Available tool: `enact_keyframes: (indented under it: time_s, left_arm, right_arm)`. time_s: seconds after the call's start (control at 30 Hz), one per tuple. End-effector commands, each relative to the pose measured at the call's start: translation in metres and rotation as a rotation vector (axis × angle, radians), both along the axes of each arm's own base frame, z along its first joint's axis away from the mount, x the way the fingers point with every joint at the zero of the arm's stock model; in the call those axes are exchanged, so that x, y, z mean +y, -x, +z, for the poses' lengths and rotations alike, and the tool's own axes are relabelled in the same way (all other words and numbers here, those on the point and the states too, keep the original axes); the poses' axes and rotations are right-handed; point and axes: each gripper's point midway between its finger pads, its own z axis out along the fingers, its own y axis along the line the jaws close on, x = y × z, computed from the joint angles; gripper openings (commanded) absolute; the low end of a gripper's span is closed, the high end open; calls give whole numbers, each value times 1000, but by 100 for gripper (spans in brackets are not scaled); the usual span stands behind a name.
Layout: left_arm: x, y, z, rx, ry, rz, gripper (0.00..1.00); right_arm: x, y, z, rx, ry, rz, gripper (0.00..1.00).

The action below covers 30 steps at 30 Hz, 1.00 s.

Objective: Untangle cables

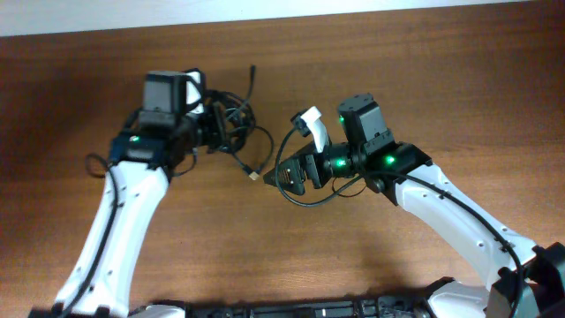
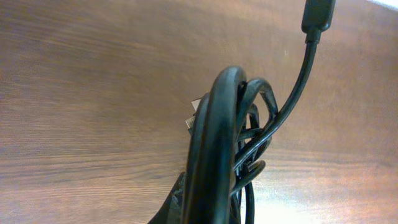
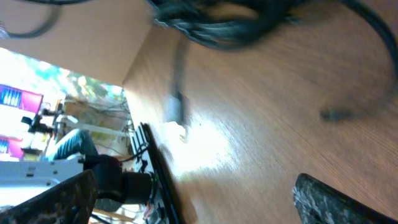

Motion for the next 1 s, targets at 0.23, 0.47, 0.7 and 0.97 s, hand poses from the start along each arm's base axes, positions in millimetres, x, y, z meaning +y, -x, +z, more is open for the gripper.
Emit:
enact_keyframes:
  time_s: [0.23,0.47,0.7,0.97]
  left_arm:
    - [-1,18,47,-133,55,-137,0]
    - [-12,20,53,-205,7,-294,0]
    - [-41,31,69,-259,135,-457,0]
    - [-85,76,100,-362,362,-816,0]
  right_arm:
    - [5,-32,23,-91,-44,-122,87]
    - [-24,-88,14,-45,36,-526,55]
    - [5,-93,32,-181,-25,-506,56]
    - [-35,-123,12,-299,190,-803,55]
